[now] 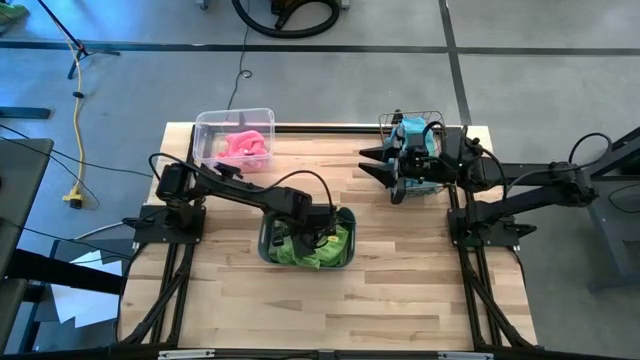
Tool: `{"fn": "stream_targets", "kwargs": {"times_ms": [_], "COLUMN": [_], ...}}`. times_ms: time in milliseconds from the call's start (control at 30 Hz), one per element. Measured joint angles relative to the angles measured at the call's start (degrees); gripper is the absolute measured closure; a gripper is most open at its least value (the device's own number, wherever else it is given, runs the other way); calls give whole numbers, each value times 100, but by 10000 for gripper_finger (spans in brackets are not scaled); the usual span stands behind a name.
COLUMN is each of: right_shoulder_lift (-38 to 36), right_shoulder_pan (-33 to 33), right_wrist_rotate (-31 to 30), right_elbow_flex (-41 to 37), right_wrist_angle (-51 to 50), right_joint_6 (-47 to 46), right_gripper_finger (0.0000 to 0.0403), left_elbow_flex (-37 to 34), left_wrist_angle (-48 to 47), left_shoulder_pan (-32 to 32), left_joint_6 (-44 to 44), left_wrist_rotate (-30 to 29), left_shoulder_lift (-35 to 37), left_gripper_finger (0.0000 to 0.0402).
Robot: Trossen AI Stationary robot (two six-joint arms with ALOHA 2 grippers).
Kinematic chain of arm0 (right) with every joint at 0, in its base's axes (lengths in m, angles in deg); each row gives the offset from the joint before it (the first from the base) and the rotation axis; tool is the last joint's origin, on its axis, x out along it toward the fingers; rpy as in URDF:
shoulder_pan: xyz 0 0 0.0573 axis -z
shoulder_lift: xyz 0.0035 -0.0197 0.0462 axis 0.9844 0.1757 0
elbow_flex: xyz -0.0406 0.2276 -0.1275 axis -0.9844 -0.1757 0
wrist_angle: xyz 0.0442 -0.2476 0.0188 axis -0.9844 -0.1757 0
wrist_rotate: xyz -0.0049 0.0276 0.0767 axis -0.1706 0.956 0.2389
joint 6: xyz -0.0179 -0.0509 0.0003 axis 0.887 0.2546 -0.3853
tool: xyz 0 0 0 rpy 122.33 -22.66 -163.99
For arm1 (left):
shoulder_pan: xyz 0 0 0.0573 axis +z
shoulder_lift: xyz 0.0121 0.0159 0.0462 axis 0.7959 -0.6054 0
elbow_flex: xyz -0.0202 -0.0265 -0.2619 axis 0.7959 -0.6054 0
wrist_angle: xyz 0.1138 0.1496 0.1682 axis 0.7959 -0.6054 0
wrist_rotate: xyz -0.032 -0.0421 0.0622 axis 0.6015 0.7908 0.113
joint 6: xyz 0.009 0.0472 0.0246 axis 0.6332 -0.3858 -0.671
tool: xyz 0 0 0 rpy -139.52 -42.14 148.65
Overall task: Sort microfiber towel by color & place in baskets
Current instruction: Put the green microfiber cloth into the blue bin
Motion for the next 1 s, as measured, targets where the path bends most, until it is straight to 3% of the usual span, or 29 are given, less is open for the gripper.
{"fn": "stream_targets", "kwargs": {"times_ms": [600,1000], "right_shoulder_lift": [2,2], "right_shoulder_pan": [0,-1], "right_wrist_rotate": [0,0], "right_elbow_flex": [0,0], "right_wrist_angle": [-94,-113], "right_joint_6": [-42,-42], "right_gripper_finger": [235,235], "left_elbow_flex": [10,48], "left_wrist_angle": [-14,299], "left_shoulder_pan": [111,117], "left_joint_6": [222,1120], "left_wrist_rotate": [403,209], "left_shoulder_lift": [-618,-611], "left_gripper_finger": [401,401]}}
